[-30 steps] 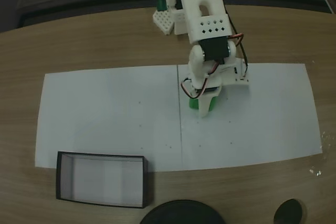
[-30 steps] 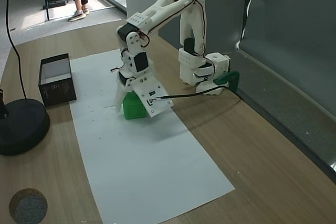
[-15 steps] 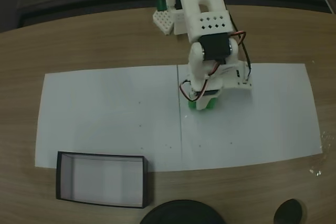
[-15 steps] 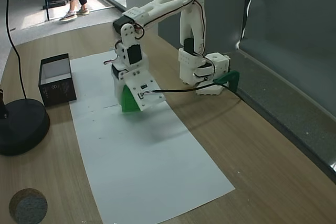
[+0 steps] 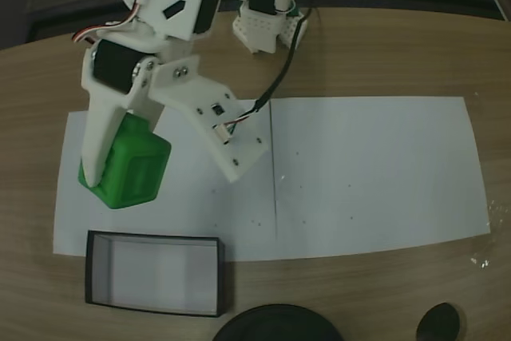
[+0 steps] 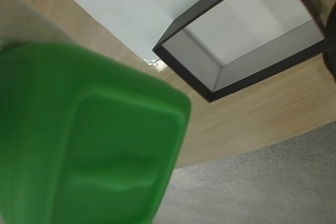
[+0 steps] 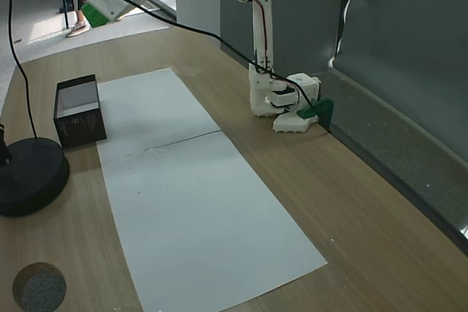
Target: Grab a green square and put it in the box.
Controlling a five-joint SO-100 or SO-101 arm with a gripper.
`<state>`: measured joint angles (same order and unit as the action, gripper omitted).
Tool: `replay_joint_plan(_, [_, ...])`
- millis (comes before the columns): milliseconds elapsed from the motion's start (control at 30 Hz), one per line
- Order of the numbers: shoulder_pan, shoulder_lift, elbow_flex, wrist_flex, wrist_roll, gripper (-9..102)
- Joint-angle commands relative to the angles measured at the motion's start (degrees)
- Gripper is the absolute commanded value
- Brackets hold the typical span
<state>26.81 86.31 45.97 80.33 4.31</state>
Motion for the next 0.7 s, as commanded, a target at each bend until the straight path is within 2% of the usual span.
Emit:
replay_joint_plan(0, [2.3,-4.8,-3.6,-3.6,0.4,12])
replay_joint_plan(167, [2.6,-14.2,-3.7,-8.3,0.6,12])
replay_joint_plan(333, [1.3,-18.0,-3.7,-12.4,5.4,12])
replay_joint_plan(667, [-2.0,-24.2,-3.7,-14.9,5.4,12])
